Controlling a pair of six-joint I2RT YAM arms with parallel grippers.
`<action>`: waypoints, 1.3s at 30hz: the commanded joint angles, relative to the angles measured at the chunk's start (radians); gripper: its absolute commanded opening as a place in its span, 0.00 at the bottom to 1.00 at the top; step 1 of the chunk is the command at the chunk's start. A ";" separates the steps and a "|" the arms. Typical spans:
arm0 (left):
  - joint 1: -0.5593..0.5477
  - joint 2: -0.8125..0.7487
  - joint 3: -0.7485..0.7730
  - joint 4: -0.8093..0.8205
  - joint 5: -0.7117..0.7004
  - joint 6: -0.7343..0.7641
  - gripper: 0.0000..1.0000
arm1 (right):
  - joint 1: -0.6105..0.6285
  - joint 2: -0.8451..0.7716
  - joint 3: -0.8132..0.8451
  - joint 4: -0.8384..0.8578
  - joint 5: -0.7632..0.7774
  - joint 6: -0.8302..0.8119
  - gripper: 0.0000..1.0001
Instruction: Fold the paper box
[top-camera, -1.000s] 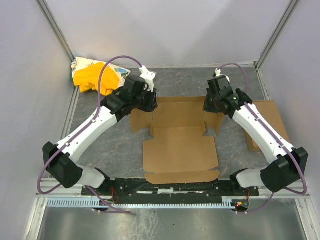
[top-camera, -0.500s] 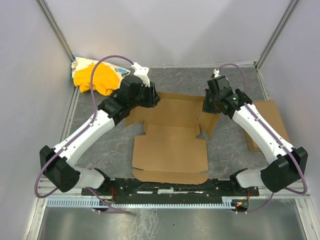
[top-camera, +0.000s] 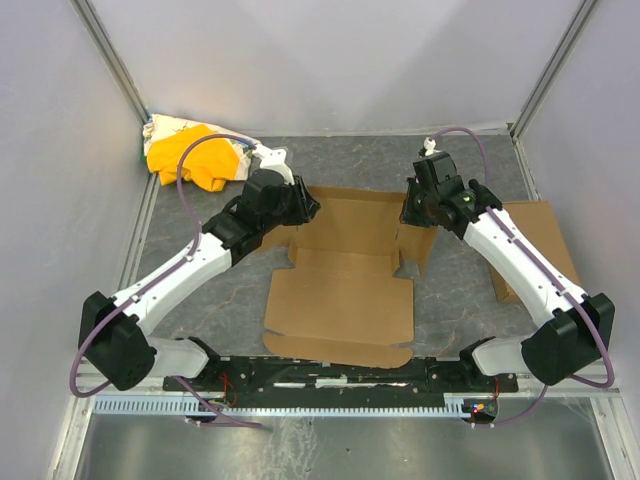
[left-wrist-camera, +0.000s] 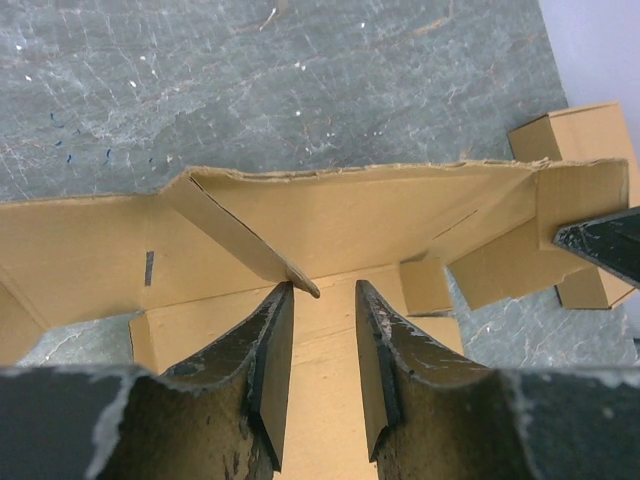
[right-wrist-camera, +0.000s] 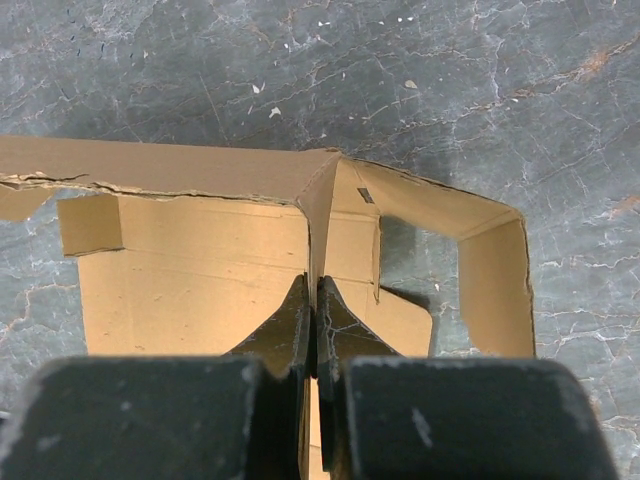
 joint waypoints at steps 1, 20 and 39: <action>-0.004 -0.058 0.004 0.097 -0.052 -0.041 0.39 | 0.008 -0.014 0.003 0.051 -0.015 0.011 0.02; -0.003 -0.352 -0.018 0.116 -0.313 0.472 0.56 | 0.008 0.034 0.104 -0.006 -0.008 -0.172 0.02; -0.007 -0.101 0.047 0.173 0.210 0.669 0.58 | 0.009 0.049 0.059 0.043 -0.079 -0.260 0.02</action>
